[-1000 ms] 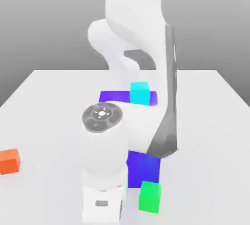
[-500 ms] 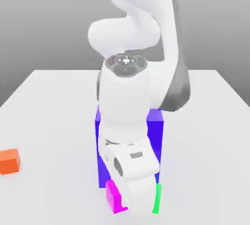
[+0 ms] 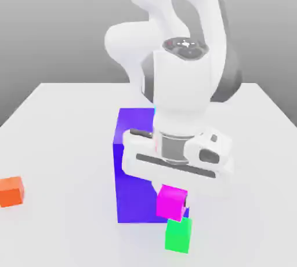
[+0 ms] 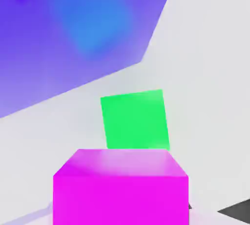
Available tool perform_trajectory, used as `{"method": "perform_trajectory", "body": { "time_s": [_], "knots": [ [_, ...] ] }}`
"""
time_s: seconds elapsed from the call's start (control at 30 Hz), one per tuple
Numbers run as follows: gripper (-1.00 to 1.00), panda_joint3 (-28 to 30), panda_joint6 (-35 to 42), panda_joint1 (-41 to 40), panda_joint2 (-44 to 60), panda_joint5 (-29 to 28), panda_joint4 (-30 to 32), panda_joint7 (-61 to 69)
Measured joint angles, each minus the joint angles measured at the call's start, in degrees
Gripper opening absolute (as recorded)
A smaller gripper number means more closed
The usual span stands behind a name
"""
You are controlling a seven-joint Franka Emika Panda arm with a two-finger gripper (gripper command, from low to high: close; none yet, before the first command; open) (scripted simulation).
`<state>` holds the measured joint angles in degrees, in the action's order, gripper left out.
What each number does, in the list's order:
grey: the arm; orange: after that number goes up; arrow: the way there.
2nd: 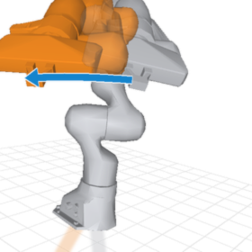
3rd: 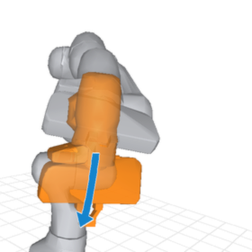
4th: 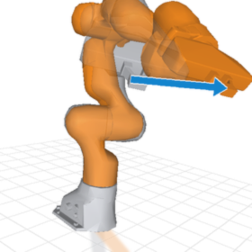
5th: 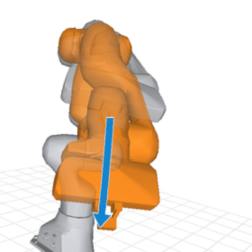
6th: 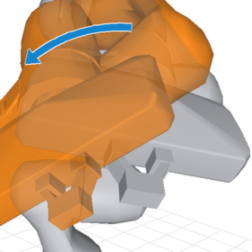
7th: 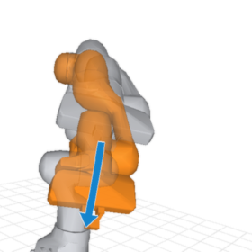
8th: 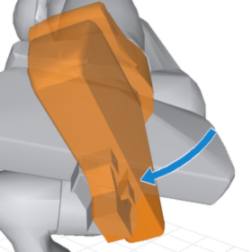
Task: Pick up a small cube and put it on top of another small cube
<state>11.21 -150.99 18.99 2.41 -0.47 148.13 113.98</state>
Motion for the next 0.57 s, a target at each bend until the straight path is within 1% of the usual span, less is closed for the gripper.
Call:
{"method": "perform_trajectory", "body": {
  "time_s": [0.1, 0.3, 0.5, 0.53, 0.57],
  "knots": [
    [-1.0, -0.3, -0.6, 0.7, -0.3, 0.9, 1.1, 5.7],
    [-1.0, -0.5, -4.9, 0.9, 3.7, 2.3, 0.9, 7.6],
    [-1.0, -2.2, -10.0, -0.4, 9.8, 6.0, 0.7, 10.3],
    [1.0, -2.5, -10.5, -0.6, 10.4, 6.4, 0.7, 10.6],
    [1.0, -2.5, -10.5, -0.6, 10.4, 6.4, 0.7, 10.6]
  ]
}}
